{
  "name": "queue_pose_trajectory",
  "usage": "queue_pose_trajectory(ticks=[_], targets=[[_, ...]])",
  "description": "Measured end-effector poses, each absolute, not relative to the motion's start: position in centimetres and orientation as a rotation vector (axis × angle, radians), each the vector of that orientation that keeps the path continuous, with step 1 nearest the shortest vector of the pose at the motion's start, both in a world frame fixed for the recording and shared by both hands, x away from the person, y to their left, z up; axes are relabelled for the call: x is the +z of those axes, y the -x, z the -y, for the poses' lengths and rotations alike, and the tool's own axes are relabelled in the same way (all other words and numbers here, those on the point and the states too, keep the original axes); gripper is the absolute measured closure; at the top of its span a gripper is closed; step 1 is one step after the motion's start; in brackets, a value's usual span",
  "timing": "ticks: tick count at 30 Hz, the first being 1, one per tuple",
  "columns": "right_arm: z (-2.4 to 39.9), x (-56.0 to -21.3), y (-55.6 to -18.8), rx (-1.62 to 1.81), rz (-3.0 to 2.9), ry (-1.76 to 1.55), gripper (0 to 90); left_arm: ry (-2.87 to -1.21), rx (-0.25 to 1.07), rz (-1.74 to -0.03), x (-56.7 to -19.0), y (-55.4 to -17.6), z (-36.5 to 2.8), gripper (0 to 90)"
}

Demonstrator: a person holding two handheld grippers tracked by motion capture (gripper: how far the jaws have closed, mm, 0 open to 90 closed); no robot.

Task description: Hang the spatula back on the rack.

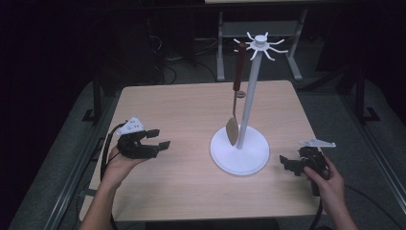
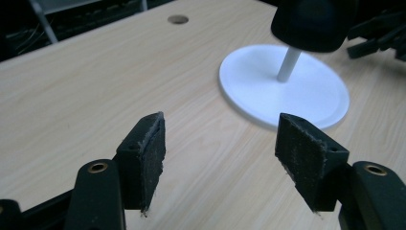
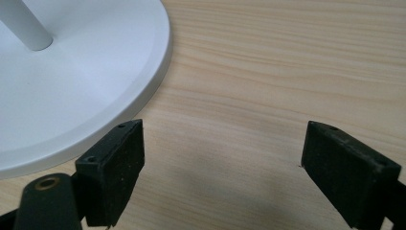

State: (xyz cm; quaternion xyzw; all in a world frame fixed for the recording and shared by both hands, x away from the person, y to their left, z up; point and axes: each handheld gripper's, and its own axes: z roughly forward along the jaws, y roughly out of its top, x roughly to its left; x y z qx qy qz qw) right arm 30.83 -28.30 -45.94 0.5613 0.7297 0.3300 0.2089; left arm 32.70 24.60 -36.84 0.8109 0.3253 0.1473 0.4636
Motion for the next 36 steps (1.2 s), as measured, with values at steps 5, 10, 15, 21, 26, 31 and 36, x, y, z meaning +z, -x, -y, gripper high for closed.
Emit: queue_pose_trajectory(ticks=[5,10,15,21,26,31,36], targets=[[28.3,-45.9,-30.8,0.918,-2.028,-1.562,14.5,-2.022,0.38,-0.839,-38.5,-32.0,-25.2,30.7],[28.4,-45.9,-30.8,0.926,-2.021,-1.569,14.5,-2.067,0.397,-0.892,-40.6,-31.2,-26.1,25.4],[28.4,-45.9,-30.8,0.925,-2.024,-1.569,14.5,-2.115,0.419,-0.933,-42.3,-30.3,-27.3,21.4],[28.3,-46.0,-30.8,0.923,-2.031,-1.562,14.5,-2.17,0.417,-0.977,-44.1,-29.6,-28.0,17.3],[28.3,-46.1,-30.8,0.922,-2.031,-1.558,14.5,-2.181,0.421,-0.97,-44.2,-29.9,-28.1,17.3],[28.3,-46.1,-30.8,0.922,-2.032,-1.564,14.5,-2.165,0.424,-0.966,-44.1,-29.8,-28.2,17.3],[28.3,-46.3,-30.9,0.902,-2.048,-1.563,14.5,-2.163,0.425,-0.961,-44.0,-29.9,-28.3,17.3]])
